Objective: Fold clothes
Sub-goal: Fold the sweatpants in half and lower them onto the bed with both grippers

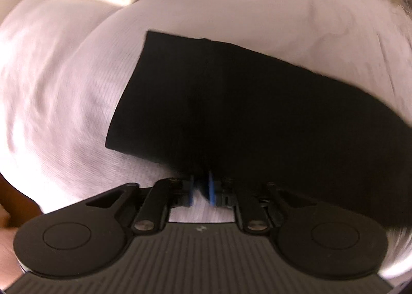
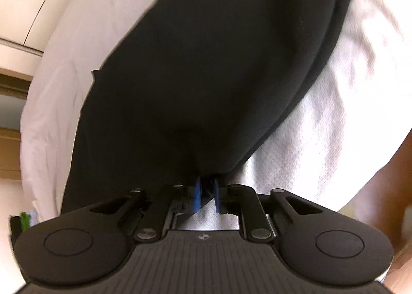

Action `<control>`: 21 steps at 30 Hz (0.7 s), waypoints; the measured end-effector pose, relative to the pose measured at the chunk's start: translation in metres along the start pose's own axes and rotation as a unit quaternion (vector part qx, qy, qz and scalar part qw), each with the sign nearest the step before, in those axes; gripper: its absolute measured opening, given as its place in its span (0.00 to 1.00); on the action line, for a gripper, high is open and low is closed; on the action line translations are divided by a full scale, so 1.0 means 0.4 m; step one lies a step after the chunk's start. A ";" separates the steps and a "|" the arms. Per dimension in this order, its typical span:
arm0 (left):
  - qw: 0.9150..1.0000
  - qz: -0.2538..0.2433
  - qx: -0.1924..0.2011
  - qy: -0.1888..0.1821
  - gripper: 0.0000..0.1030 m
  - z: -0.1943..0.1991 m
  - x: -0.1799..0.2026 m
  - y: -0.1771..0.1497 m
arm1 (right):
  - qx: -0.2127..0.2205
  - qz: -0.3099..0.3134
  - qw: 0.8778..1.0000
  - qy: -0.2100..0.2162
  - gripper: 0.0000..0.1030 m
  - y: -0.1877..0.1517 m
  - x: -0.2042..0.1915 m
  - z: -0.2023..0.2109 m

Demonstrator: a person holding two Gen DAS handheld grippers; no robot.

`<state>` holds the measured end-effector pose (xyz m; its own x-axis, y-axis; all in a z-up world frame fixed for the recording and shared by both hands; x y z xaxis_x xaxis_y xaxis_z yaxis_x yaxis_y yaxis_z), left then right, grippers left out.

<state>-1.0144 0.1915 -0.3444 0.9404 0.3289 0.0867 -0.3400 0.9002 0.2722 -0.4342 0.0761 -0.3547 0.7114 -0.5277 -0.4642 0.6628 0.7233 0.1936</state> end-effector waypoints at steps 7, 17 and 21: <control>0.978 -0.176 -0.080 -0.078 0.22 0.083 0.193 0.020 | 0.073 0.061 0.993 -0.069 0.41 0.060 -0.068 0.078; 0.928 -0.288 -0.032 -0.233 0.21 0.017 0.842 0.130 | 0.130 0.055 0.986 -0.094 0.41 0.305 0.055 0.110; 0.920 -0.300 -0.035 -0.249 0.21 -0.018 0.968 0.132 | 0.148 0.081 0.981 -0.096 0.44 0.440 0.127 0.134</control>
<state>-0.6684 0.3686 -0.3034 0.8424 -0.3885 0.3734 0.2579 0.8991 0.3537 -0.2688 0.1527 -0.2977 0.8256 -0.5107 -0.2400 0.5552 0.6594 0.5069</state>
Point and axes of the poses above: each gripper's, at about its wrist camera, not at the fingertips, and z roughly against the way its jaws point, x to its right, y to its top, the point moved 4 cm from there along -z, roughly the way its jaws point, and after that the axes turned 7 degrees about z, right-handed, at the moved point
